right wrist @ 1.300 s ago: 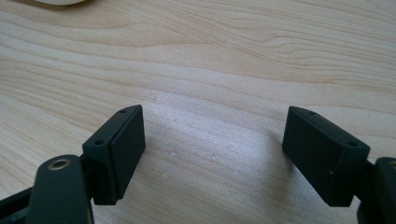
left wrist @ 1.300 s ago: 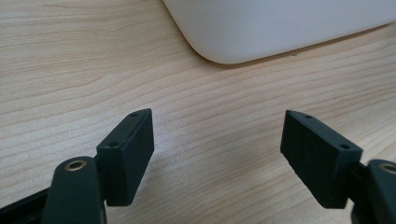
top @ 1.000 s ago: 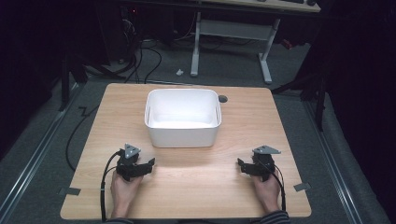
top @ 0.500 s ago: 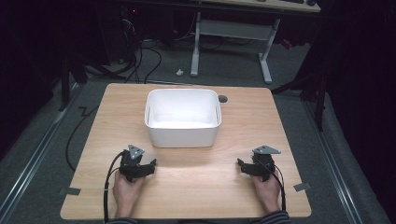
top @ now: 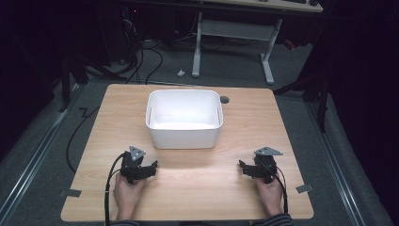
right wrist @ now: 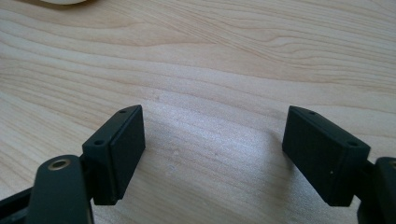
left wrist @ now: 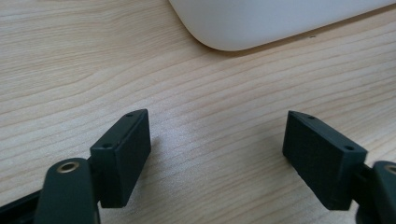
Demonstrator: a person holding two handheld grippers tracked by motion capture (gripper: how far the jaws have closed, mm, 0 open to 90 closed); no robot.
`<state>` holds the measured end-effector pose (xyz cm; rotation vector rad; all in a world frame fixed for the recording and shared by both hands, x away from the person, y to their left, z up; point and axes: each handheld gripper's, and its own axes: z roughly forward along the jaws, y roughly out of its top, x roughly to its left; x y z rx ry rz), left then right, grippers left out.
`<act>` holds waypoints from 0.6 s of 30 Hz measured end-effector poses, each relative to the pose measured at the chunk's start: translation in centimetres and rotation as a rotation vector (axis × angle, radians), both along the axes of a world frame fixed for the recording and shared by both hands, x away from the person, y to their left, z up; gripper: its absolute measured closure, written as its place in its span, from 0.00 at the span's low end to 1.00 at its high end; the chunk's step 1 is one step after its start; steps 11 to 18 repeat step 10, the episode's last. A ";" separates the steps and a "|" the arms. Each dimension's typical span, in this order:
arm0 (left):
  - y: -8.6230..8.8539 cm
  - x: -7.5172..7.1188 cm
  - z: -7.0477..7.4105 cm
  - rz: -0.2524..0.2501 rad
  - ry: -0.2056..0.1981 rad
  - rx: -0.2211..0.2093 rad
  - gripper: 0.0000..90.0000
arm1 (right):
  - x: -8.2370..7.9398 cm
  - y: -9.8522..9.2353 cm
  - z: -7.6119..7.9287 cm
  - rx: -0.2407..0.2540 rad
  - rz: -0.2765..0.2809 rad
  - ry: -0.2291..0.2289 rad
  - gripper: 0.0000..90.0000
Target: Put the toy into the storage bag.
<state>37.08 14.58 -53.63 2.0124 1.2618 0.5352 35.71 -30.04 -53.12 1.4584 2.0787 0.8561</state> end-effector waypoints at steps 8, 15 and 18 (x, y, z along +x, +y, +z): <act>0.0 0.0 0.0 -0.004 0.002 0.000 0.24 | 0.0 0.1 0.0 -0.005 -0.029 0.012 0.17; 0.0 0.0 0.0 -0.005 0.003 0.000 0.24 | -0.1 0.2 0.0 -0.004 -0.040 0.011 0.17; 0.0 0.0 0.0 -0.005 0.003 0.000 0.24 | -0.1 0.2 0.0 -0.004 -0.040 0.011 0.17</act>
